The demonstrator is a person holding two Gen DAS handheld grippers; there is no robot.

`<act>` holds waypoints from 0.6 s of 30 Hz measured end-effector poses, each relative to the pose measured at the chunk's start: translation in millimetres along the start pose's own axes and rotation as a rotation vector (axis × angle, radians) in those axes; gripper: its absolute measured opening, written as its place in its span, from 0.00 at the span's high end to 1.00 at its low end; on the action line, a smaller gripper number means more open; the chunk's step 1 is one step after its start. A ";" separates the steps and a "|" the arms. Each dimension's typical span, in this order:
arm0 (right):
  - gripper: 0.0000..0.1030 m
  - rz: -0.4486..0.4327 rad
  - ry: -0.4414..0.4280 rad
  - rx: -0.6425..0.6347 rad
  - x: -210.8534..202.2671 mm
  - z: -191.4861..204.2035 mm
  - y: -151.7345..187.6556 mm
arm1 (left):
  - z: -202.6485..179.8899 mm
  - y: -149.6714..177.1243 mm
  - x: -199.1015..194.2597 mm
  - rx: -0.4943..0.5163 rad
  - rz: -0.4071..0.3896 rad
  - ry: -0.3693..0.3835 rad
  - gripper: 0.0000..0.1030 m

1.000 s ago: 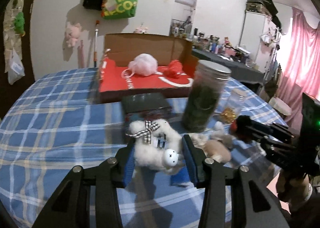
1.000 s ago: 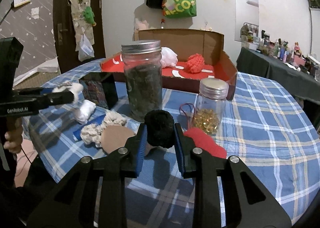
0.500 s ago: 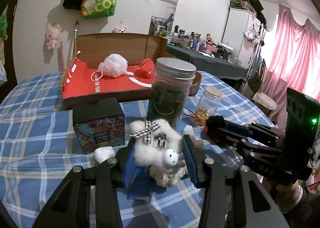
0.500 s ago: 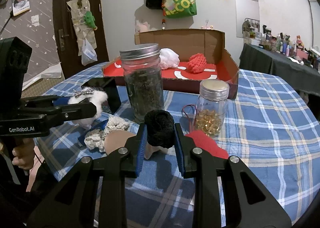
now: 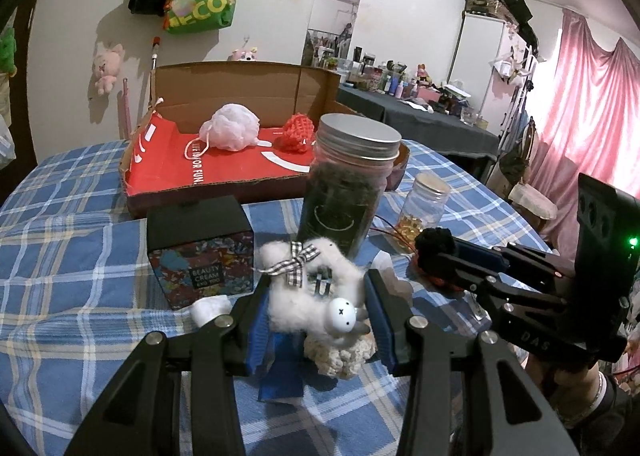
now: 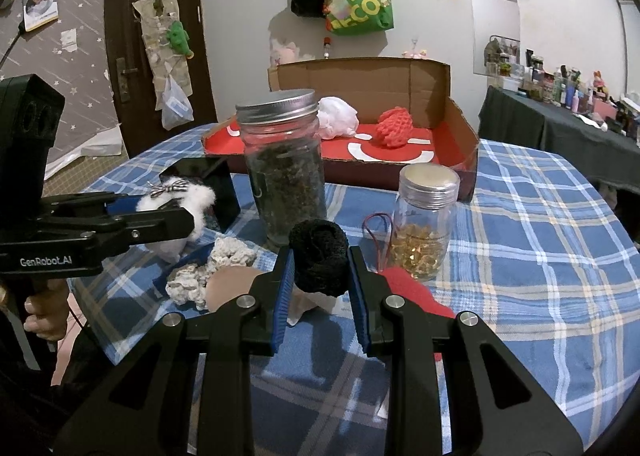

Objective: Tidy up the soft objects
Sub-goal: 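Carry the bear and pom-pom up and over into the box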

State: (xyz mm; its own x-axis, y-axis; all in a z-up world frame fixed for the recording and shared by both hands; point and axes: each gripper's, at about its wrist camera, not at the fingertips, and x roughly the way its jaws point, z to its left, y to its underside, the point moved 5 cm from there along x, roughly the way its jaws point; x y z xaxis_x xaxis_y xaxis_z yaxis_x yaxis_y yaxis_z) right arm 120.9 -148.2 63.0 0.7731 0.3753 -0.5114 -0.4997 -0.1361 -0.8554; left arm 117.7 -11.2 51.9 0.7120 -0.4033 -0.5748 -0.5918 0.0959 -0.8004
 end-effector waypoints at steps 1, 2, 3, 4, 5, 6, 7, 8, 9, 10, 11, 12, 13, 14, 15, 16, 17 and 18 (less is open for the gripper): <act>0.75 0.003 -0.001 0.002 0.7 -0.8 0.2 | 0.7 -0.2 -0.1 -0.001 0.000 0.001 0.55; 0.75 0.005 0.001 0.005 1.2 -1.6 0.4 | 0.9 -0.4 -0.1 -0.002 0.001 0.000 0.55; 0.75 0.008 0.001 0.007 1.9 -2.6 0.3 | 1.6 -0.6 -0.2 -0.002 0.001 -0.002 0.55; 0.75 0.011 0.003 0.008 2.2 -3.6 0.4 | 2.8 -0.6 -0.3 -0.004 0.002 -0.005 0.55; 0.75 0.012 0.008 0.009 2.2 -5.0 0.4 | 4.4 -0.7 -0.8 -0.006 0.003 -0.008 0.55; 0.75 0.013 0.011 0.011 2.0 -6.8 -0.1 | 6.2 -0.9 -1.6 -0.008 0.003 -0.011 0.55; 0.75 0.014 0.013 0.012 1.2 -8.6 -0.1 | 8.1 -0.5 -2.2 -0.011 0.003 -0.014 0.55; 0.75 0.014 0.018 0.014 0.3 -10.5 -0.2 | 10.9 -0.3 -3.3 -0.014 0.003 -0.021 0.55; 0.75 0.015 0.023 0.016 -0.5 -12.3 0.0 | 13.6 0.5 -4.4 -0.018 0.004 -0.026 0.55; 0.75 0.017 0.026 0.018 -1.1 -14.1 -0.4 | 16.7 1.2 -5.3 -0.023 0.006 -0.031 0.55; 0.75 0.018 0.030 0.023 -2.0 -16.8 -0.2 | 20.0 2.3 -6.4 -0.030 0.008 -0.036 0.55; 0.75 0.019 0.032 0.030 -3.1 -19.8 -0.1 | 24.6 3.4 -7.8 -0.040 0.011 -0.043 0.55; 0.75 0.023 0.035 0.037 -3.9 -22.9 0.1 | 26.6 4.6 -8.6 -0.044 0.013 -0.045 0.55; 0.75 0.025 0.038 0.043 -4.2 -25.8 0.0 | 29.7 6.0 -9.5 -0.048 0.015 -0.049 0.55; 0.75 0.027 0.042 0.048 -5.0 -28.1 0.1 | 33.8 7.4 -10.7 -0.053 0.017 -0.057 0.55; 0.75 0.028 0.046 0.051 -5.9 -30.5 0.5 | 37.5 8.7 -12.0 -0.056 0.019 -0.065 0.55; 0.75 0.030 0.050 0.054 -6.7 -33.8 0.7 | 42.6 10.3 -13.5 -0.062 0.023 -0.073 0.55; 0.75 0.032 0.053 0.057 -7.4 -36.2 0.8 | 47.1 11.4 -15.1 -0.069 0.027 -0.078 0.55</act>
State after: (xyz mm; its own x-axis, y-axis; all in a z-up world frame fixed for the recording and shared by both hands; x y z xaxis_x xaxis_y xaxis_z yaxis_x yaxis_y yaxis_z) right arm 128.9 -184.2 63.0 0.7754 0.3222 -0.5431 -0.5447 -0.0941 -0.8334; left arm 117.9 38.9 43.4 0.7213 -0.3292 -0.6094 -0.6336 0.0419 -0.7725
